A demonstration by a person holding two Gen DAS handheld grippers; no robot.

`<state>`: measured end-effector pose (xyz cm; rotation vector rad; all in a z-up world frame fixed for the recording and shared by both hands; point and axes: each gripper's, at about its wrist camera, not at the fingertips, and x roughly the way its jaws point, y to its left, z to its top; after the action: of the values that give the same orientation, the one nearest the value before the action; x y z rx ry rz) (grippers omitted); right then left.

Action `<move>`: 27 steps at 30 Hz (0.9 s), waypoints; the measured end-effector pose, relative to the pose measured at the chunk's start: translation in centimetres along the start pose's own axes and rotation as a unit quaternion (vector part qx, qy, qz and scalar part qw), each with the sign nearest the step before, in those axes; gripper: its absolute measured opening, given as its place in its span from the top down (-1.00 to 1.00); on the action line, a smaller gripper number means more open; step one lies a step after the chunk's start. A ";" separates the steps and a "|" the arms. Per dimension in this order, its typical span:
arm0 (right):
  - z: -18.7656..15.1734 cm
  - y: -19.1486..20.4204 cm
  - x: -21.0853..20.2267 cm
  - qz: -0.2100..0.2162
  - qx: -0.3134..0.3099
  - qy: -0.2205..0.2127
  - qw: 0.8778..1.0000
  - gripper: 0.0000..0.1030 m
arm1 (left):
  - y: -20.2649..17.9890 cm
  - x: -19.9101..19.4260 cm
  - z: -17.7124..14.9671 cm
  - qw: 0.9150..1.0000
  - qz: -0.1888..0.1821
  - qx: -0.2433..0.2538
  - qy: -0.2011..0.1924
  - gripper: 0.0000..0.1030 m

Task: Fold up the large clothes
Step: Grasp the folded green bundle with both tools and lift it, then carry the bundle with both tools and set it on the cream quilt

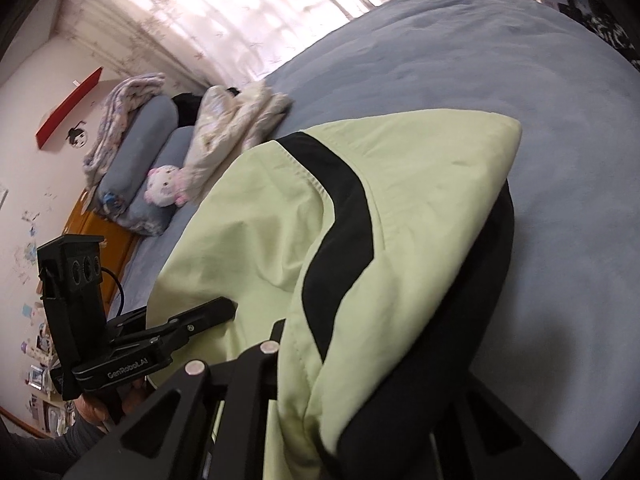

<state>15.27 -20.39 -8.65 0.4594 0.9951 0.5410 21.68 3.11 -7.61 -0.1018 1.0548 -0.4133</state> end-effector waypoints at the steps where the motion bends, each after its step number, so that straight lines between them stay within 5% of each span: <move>1: -0.1 1.1 0.2 0.004 -0.004 0.001 1.000 0.77 | 0.8 -1.0 -0.2 1.000 0.004 -0.002 -0.004 0.34; 13: 5.0 16.9 5.4 0.066 -0.090 0.002 0.994 0.77 | 13.2 -11.8 1.8 0.996 0.061 -0.035 -0.054 0.34; 18: 11.5 23.2 9.2 0.085 -0.129 -0.011 0.988 0.78 | 19.3 -14.8 7.4 0.992 0.088 -0.027 -0.088 0.34; 27: 27.2 29.9 17.4 0.105 -0.143 -0.060 0.982 0.78 | 30.8 -15.1 23.6 0.986 0.100 -0.008 -0.135 0.33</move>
<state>40.20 10.46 10.47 0.3354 0.7421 0.8237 44.27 34.41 8.05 -0.0632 0.7909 -0.2017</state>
